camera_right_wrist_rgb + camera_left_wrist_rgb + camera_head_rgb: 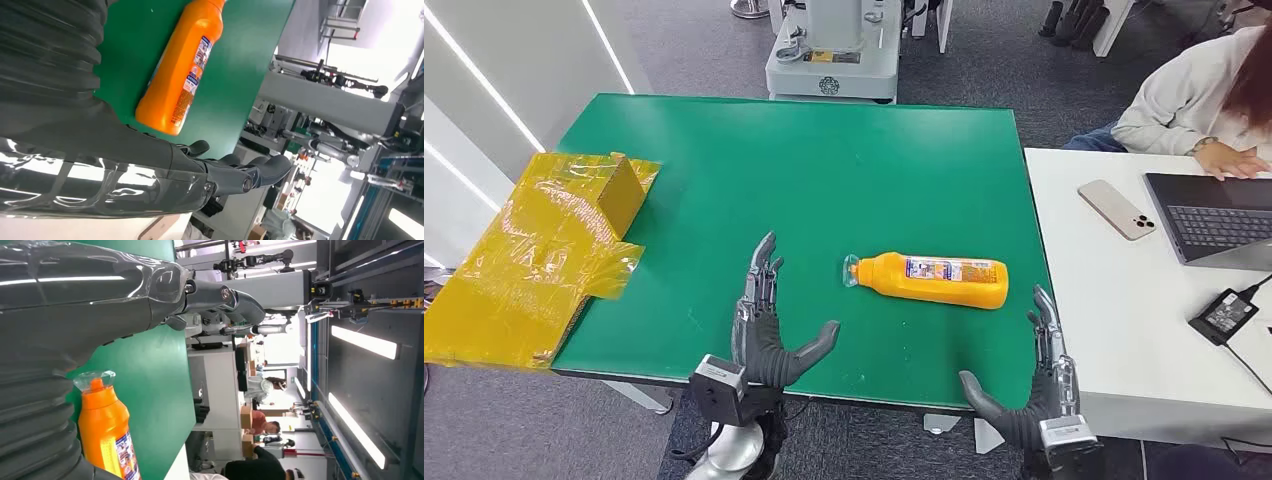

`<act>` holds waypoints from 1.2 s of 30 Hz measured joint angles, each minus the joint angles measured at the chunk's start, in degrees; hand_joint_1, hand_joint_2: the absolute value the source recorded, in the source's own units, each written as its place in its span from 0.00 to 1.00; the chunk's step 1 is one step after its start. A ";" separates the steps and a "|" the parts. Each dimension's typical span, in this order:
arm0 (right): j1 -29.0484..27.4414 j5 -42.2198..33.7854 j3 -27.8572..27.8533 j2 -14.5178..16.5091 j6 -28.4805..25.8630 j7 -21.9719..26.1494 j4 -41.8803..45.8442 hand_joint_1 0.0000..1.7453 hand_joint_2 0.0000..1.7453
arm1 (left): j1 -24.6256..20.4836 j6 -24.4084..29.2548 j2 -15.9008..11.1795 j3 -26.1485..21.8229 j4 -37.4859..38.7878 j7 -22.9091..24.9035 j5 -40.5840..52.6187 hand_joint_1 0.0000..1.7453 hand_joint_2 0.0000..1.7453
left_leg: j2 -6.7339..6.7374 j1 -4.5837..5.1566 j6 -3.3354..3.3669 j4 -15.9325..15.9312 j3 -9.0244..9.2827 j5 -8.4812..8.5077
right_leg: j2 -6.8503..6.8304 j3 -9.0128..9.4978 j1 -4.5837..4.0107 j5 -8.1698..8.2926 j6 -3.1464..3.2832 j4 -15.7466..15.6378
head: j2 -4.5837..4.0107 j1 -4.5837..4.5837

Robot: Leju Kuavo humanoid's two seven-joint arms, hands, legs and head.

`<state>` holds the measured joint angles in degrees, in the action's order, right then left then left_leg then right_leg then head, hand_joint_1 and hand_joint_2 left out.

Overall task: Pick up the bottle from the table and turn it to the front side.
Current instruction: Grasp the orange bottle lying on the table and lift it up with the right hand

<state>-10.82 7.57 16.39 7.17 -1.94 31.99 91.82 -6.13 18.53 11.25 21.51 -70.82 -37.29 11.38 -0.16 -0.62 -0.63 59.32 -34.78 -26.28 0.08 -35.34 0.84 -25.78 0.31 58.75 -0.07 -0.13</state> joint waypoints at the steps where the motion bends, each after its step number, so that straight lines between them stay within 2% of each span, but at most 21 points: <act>1: 0.00 -0.16 0.04 0.00 -0.13 0.04 -0.01 0.00 1.00 | 0.00 0.00 -0.05 0.00 0.01 -0.06 -0.08 0.00 1.00 | 0.00 0.00 0.00 0.00 0.00 0.00 | 0.00 0.00 0.00 0.00 0.00 0.00 | 0.00 0.00; 12: -0.02 -3.62 0.07 -0.14 -0.43 0.53 -0.02 0.00 1.00 | -0.31 0.45 -0.20 0.02 0.80 -0.59 -0.99 0.00 1.00 | 0.00 0.00 0.00 0.00 0.01 0.00 | 0.01 0.00 0.00 0.00 0.00 0.00 | 0.00 0.00; 17: 0.43 -2.75 -0.22 -0.58 0.14 -0.45 -0.02 0.00 1.00 | -1.16 0.86 0.00 0.25 1.06 -0.58 -0.97 0.00 1.00 | 0.00 0.00 0.00 0.01 0.01 0.00 | 0.01 0.00 0.00 0.00 0.00 0.00 | 0.00 0.00; 26: 4.80 14.92 -2.38 -1.55 -3.23 -5.53 -0.74 0.00 1.00 | -2.00 1.45 0.69 0.51 2.24 -1.25 -0.20 0.00 1.00 | 0.03 0.00 0.00 0.01 0.01 0.00 | 0.02 0.00 0.00 0.01 0.00 0.00 | 0.00 0.00; 32: 14.05 23.53 -4.30 -2.72 -4.32 -8.67 -6.60 0.00 1.00 | -2.97 0.38 1.07 1.16 4.49 -2.20 -0.01 0.00 1.00 | 0.10 0.01 0.02 0.05 0.05 0.03 | 0.10 0.01 0.01 0.07 0.03 0.00 | 0.00 -0.01; 36: 20.77 27.44 -4.42 -5.57 -4.34 -10.40 -12.22 0.00 1.00 | -3.91 -0.75 1.09 2.05 6.13 -2.40 -0.34 0.00 1.00 | 0.12 0.01 0.04 0.07 0.04 0.05 | 0.11 0.02 0.01 0.15 0.06 0.01 | 0.00 0.01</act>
<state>9.96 35.02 11.98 1.60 -6.28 21.59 79.60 -10.04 17.79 12.34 23.56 -64.69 -39.69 11.04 -0.03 -0.61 -0.59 59.39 -34.74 -26.23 0.19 -35.32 0.85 -25.63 0.37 58.76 -0.07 -0.13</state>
